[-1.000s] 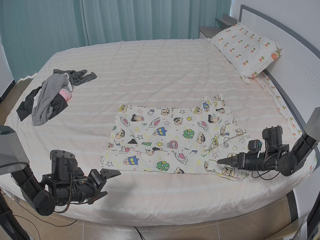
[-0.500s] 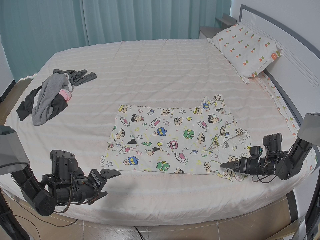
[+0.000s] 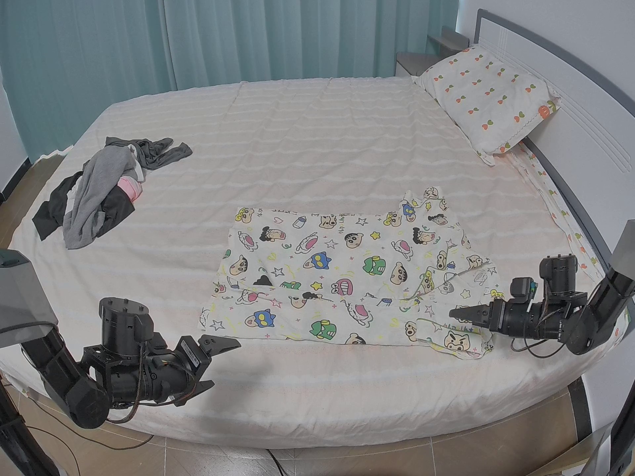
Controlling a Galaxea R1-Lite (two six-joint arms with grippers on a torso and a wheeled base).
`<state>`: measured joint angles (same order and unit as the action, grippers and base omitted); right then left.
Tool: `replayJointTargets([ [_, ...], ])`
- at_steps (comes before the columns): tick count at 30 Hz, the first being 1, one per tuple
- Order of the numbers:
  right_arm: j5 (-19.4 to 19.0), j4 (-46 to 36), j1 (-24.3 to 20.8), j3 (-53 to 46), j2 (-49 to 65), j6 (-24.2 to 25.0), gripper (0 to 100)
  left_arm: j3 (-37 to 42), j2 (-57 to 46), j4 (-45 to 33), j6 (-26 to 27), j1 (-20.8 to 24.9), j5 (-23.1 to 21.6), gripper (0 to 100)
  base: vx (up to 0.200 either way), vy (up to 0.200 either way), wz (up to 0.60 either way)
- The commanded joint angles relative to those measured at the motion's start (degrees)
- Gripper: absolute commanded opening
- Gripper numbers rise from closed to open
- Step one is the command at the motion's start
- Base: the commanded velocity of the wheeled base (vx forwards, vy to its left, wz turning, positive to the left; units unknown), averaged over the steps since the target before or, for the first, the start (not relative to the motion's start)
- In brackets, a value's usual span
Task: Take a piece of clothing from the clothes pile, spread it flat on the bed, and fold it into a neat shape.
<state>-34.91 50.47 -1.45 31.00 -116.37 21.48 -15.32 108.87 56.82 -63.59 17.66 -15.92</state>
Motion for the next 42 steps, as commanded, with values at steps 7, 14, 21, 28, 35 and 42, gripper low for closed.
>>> replayJointTargets([
  [7, -5.4, 0.9, 8.7, 2.1, -2.0, -7.1, 100, 0.5, -0.6, 0.0, -0.1, 0.0, -0.1, 100, 0.000, 0.000, 0.00],
  [14, -7.6, 0.9, 8.4, 7.0, -9.8, -11.5, 100, 0.5, -0.3, 0.0, 0.0, 0.0, -0.1, 100, 0.000, 0.000, 0.00],
  [21, -12.6, 0.9, 8.3, 6.4, -10.4, -12.7, 100, 0.4, -0.2, 0.0, 0.0, 0.0, -0.2, 100, 0.000, 0.000, 0.00],
  [28, -12.6, 0.8, 7.5, 6.6, -11.2, -12.8, 100, 0.5, -0.2, 0.0, 0.0, 0.0, -0.1, 100, 0.000, 0.000, 0.00],
  [35, -12.6, 0.8, 5.2, 7.3, -11.8, -12.8, 100, 0.5, -0.2, 0.0, 0.0, 0.0, -0.1, 100, 0.000, 0.000, 0.00],
  [42, -12.6, 0.8, 4.3, 7.4, -12.8, -12.8, 100, 0.5, -0.2, 0.0, 0.0, 0.0, -0.1, 100, 0.000, 0.000, 0.00],
])
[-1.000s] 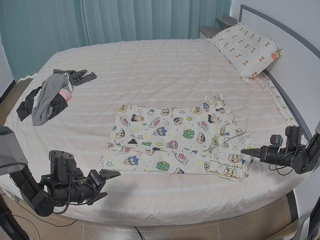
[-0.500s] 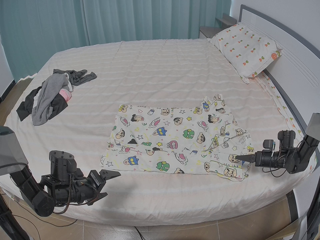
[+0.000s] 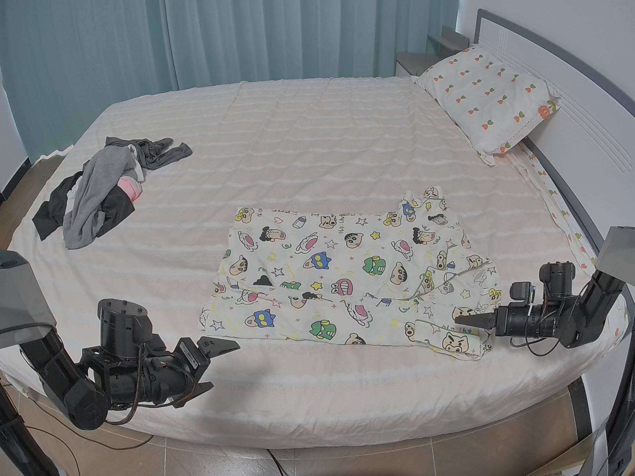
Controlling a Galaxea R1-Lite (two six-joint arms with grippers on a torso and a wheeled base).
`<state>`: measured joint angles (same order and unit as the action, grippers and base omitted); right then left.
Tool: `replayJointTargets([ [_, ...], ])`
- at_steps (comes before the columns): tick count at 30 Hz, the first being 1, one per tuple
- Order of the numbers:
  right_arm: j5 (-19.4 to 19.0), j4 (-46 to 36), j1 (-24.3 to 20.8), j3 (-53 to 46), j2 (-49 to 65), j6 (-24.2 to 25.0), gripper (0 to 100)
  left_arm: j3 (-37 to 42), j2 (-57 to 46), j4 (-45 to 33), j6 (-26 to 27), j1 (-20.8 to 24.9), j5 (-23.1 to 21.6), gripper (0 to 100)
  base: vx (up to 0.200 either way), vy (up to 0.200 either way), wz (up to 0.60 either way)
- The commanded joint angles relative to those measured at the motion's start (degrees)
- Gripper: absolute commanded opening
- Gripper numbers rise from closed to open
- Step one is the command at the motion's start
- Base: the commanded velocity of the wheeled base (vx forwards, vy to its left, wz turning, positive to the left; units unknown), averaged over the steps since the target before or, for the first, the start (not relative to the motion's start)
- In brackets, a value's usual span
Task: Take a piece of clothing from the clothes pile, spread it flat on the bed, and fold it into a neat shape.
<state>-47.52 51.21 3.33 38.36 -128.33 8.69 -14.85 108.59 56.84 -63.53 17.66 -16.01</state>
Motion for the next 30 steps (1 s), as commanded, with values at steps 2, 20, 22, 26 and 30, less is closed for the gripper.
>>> replayJointTargets([
  [2, 0.0, 0.0, -0.5, 0.0, -0.9, -0.1, 100, 0.0, 0.1, 0.0, 0.0, 0.0, 0.0, 100, 0.000, 0.000, 0.00],
  [20, 0.1, 3.2, 1.0, -1.1, -0.1, -1.3, 0, 0.0, 0.0, 0.0, 0.0, 0.0, 0.1, 100, 0.000, 0.000, 0.00],
  [22, 0.3, 4.3, 1.0, -1.1, -0.1, -1.2, 0, 0.0, 0.0, 0.0, 0.0, 0.0, 0.1, 100, 0.000, 0.000, 0.00],
  [26, 0.4, 5.6, 1.0, -0.9, 0.5, -1.0, 0, 0.0, 0.0, 0.0, 0.0, 0.0, 0.1, 100, 0.000, 0.000, 0.00],
  [30, 0.8, 5.7, 1.2, 0.7, 0.6, -1.0, 0, 0.0, 0.0, 0.0, 0.0, 0.0, 0.1, 100, 0.000, 0.000, 0.00],
])
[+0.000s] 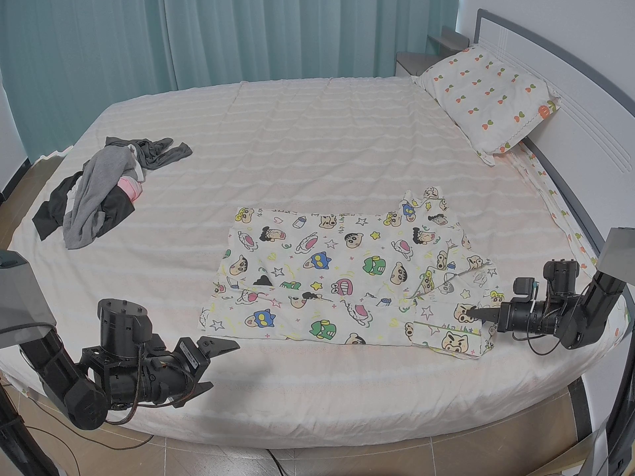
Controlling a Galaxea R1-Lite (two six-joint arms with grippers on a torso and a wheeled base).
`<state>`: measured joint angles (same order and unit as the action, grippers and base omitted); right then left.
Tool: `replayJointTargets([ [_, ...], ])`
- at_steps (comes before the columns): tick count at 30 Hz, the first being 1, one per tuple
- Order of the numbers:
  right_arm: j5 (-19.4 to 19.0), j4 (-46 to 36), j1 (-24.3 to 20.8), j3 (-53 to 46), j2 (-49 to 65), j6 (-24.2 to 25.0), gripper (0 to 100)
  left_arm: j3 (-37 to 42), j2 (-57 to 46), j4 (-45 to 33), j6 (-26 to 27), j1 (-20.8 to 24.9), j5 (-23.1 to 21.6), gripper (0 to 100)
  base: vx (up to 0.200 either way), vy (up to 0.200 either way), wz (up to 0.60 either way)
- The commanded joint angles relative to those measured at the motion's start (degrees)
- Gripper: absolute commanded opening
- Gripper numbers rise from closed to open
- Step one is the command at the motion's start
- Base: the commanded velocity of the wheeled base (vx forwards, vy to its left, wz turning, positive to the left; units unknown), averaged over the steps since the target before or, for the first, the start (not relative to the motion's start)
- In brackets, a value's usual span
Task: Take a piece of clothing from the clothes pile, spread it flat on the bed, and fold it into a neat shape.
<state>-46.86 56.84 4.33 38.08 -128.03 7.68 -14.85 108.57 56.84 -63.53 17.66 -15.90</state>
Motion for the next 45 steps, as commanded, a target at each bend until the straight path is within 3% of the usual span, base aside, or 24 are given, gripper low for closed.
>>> replayJointTargets([
  [1, 0.4, -0.1, 0.2, 1.4, 0.3, 0.1, 0, 0.0, 0.0, 0.0, 0.0, 0.0, 0.0, 100, 0.000, 0.000, 0.00],
  [28, 7.3, -6.8, 0.5, 15.2, -3.9, 0.1, 0, -0.1, 0.2, 0.0, 0.1, 0.0, 0.1, 100, 0.000, 0.000, 0.00],
  [45, 7.5, -8.7, 0.4, 17.1, -6.4, 0.1, 0, -0.1, 0.2, 0.0, 0.1, 0.0, 0.1, 100, 0.000, 0.000, 0.00],
])
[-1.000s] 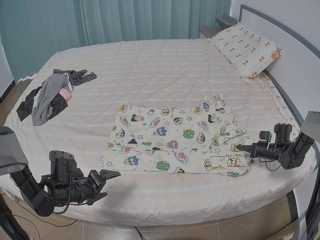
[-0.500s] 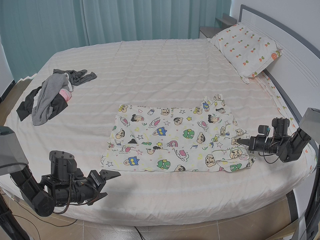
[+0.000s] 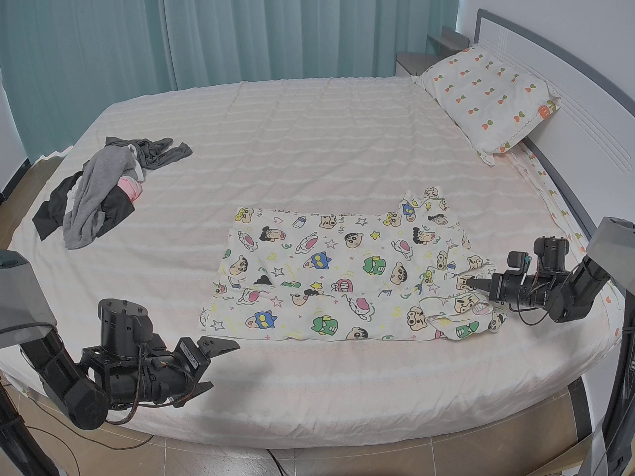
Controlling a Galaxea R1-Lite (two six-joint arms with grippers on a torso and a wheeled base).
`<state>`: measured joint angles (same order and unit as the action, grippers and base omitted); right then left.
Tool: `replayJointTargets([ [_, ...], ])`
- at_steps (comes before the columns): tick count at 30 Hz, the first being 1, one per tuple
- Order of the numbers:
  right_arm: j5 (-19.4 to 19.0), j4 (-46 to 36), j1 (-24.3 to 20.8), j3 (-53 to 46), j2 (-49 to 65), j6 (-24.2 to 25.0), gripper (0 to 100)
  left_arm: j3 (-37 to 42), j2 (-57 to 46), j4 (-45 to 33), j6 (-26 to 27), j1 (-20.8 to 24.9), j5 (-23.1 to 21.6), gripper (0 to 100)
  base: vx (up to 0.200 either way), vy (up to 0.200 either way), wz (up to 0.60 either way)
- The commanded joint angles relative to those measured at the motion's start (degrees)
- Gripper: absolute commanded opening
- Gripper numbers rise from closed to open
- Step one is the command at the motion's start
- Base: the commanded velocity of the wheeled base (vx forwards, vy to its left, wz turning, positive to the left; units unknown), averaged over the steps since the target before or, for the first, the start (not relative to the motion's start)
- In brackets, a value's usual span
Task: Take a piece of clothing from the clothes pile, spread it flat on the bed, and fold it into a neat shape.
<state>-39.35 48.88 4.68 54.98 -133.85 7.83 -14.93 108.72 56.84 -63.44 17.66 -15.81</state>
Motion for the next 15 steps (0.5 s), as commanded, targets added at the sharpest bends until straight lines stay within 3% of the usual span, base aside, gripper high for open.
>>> replayJointTargets([
  [1, 0.0, -1.1, 0.2, 0.6, -0.6, 0.0, 100, -0.1, 0.1, 0.0, 0.0, 0.0, 0.0, 100, 0.000, 0.000, 0.00],
  [10, 0.1, -1.5, 0.8, 0.7, 0.1, 0.0, 100, 0.0, 0.0, 0.0, -0.1, 0.0, -0.2, 100, 0.000, 0.000, 0.00],
  [15, 2.8, -0.9, 4.3, -1.3, 5.2, 2.1, 100, 0.0, -0.9, 0.6, -0.2, 0.1, -0.4, 100, 0.000, 0.000, 0.00],
])
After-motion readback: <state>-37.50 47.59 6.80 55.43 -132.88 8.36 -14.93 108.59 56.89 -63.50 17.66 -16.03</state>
